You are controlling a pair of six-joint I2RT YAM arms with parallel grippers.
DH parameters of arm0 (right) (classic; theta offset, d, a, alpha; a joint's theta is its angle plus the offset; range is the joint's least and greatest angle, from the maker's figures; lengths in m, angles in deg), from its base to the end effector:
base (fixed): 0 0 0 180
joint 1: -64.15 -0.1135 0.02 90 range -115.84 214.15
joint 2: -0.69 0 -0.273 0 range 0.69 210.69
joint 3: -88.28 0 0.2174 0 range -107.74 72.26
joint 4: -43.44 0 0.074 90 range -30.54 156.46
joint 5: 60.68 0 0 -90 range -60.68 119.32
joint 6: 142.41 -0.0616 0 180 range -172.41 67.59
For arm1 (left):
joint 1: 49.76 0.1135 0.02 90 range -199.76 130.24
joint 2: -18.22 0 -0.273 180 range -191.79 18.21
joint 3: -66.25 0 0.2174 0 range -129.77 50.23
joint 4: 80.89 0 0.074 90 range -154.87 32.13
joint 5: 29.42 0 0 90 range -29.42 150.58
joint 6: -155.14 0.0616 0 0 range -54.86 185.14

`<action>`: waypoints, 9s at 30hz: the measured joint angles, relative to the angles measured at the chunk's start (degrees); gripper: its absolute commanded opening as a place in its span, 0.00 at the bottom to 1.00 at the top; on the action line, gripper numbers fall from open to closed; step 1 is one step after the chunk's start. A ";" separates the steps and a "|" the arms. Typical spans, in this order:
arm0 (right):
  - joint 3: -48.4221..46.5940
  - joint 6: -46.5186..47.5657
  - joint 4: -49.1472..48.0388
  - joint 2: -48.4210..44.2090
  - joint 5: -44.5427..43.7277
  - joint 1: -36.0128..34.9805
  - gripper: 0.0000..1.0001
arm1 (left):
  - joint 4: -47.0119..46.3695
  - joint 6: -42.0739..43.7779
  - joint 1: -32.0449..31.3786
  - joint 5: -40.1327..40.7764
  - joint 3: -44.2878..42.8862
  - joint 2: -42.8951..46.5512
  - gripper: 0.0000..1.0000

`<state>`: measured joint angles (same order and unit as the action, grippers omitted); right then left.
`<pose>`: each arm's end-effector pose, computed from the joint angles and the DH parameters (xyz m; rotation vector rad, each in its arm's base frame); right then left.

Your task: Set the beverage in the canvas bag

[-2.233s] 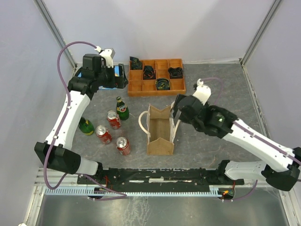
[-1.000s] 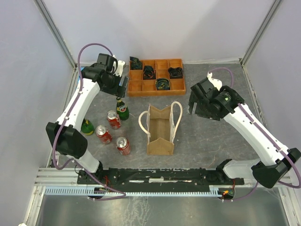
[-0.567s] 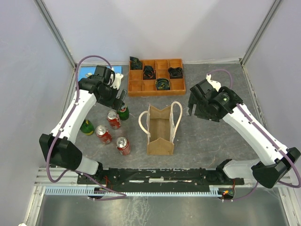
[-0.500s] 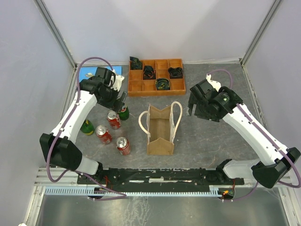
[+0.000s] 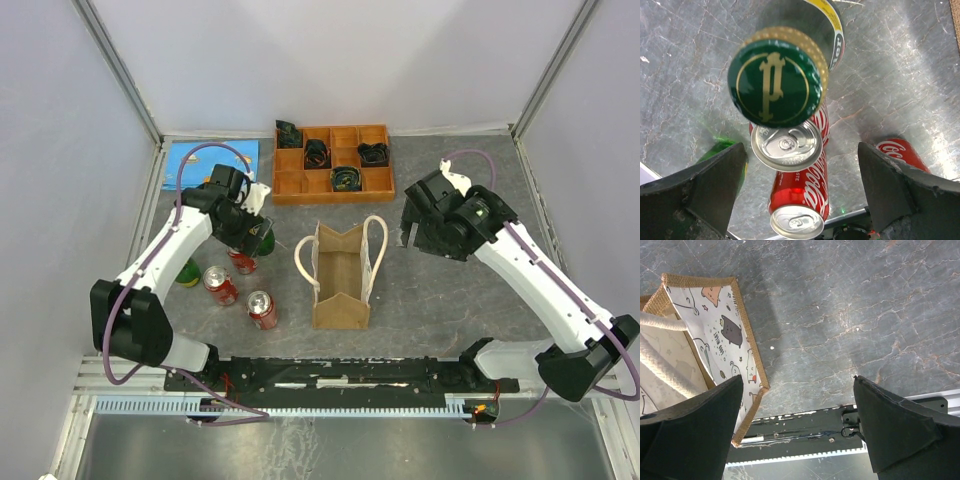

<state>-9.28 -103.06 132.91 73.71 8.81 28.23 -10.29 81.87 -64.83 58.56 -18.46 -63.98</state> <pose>0.1696 0.0962 0.3456 0.4341 2.5479 0.0536 0.2415 -0.0673 0.2677 0.7648 2.6503 -0.0409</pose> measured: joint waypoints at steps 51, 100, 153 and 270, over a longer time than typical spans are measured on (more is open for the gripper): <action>2.45 -2.45 0.37 -2.21 -0.24 0.00 0.99 | 7.76 2.71 1.31 -8.17 -22.49 8.17 0.03; 4.20 -5.14 4.07 -10.78 -3.63 0.00 0.99 | -10.25 -1.57 -34.21 -4.02 -17.79 -15.74 0.03; 6.40 -8.09 6.75 -12.79 -4.00 0.00 0.99 | -15.85 -9.22 -36.22 4.96 -16.46 -12.83 0.99; 10.19 -7.04 1.64 -12.20 -2.32 0.00 0.99 | 14.29 1.88 -29.75 -12.15 -39.65 -17.59 0.03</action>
<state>0.91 -110.10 134.55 61.51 6.49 28.23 4.01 83.75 -94.58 46.41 -58.10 -81.57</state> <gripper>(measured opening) 0.991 0.727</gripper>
